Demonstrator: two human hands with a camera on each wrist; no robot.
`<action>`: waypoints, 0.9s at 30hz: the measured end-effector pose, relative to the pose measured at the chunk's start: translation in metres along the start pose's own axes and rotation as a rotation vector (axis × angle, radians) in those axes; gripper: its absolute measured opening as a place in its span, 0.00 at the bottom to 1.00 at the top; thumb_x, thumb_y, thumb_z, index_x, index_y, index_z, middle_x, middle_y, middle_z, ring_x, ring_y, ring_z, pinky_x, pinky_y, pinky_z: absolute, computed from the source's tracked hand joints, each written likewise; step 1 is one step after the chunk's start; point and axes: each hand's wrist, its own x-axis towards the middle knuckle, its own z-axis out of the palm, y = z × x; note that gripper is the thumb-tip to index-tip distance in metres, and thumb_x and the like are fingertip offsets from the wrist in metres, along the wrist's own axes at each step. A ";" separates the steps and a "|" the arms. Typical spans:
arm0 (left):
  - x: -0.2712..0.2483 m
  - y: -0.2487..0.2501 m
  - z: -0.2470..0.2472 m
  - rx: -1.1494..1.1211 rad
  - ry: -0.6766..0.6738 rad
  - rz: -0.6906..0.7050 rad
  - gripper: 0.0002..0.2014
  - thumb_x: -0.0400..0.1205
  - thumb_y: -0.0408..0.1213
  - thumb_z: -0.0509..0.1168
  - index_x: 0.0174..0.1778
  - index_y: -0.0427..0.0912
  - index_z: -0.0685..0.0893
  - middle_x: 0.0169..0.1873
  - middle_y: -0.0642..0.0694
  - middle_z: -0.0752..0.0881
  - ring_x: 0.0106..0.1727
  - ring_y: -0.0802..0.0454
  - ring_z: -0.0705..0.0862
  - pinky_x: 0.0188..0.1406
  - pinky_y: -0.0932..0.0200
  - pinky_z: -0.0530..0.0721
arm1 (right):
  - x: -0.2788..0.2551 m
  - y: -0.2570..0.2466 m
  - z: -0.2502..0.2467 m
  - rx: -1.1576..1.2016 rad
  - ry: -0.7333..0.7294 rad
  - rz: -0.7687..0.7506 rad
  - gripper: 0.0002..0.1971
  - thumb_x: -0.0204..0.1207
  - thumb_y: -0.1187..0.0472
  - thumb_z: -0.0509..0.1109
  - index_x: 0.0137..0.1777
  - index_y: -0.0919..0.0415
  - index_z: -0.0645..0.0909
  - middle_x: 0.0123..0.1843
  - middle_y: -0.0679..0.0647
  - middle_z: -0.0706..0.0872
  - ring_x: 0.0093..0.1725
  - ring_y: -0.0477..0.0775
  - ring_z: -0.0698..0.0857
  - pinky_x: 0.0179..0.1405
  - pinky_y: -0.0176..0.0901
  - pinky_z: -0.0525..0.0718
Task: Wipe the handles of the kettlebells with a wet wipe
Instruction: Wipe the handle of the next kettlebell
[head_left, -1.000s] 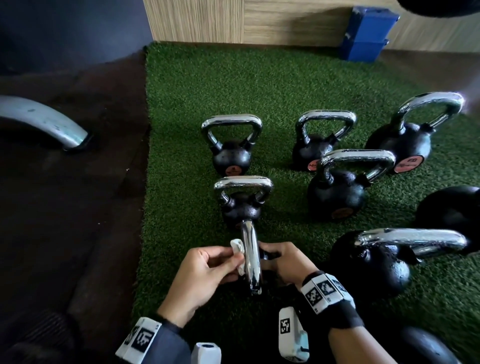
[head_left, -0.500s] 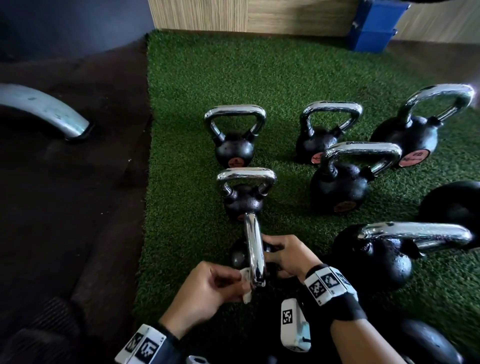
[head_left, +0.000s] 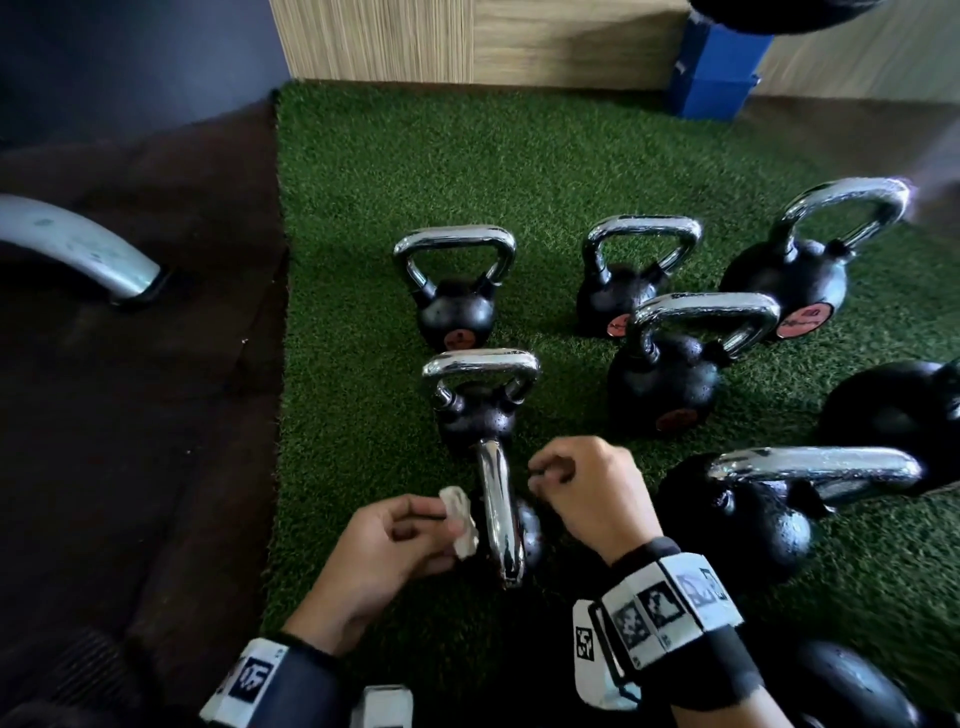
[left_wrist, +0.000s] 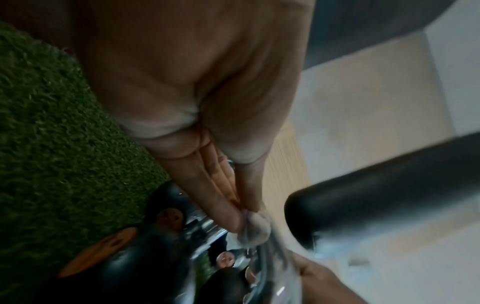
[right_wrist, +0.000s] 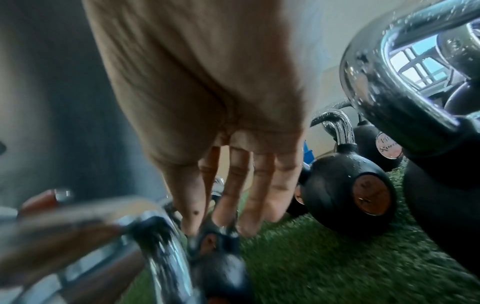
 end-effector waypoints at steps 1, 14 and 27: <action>0.001 0.006 -0.002 -0.054 -0.009 0.002 0.20 0.63 0.41 0.83 0.47 0.36 0.91 0.33 0.43 0.91 0.35 0.56 0.91 0.37 0.63 0.90 | 0.000 -0.008 -0.006 0.071 0.024 -0.073 0.09 0.68 0.59 0.83 0.46 0.46 0.93 0.37 0.40 0.91 0.39 0.35 0.87 0.40 0.22 0.78; 0.009 0.029 0.012 -0.094 -0.069 0.106 0.15 0.67 0.53 0.81 0.36 0.44 0.94 0.33 0.50 0.89 0.36 0.63 0.88 0.41 0.67 0.87 | -0.012 -0.042 -0.007 0.350 -0.062 -0.375 0.20 0.62 0.47 0.86 0.56 0.40 0.91 0.46 0.34 0.92 0.45 0.34 0.90 0.43 0.25 0.84; 0.010 0.011 -0.010 0.809 -0.139 0.232 0.43 0.71 0.39 0.84 0.81 0.61 0.72 0.75 0.60 0.78 0.76 0.59 0.77 0.73 0.57 0.81 | 0.003 -0.016 -0.022 0.333 0.145 -0.113 0.05 0.69 0.58 0.81 0.42 0.47 0.94 0.35 0.35 0.92 0.36 0.34 0.90 0.36 0.27 0.83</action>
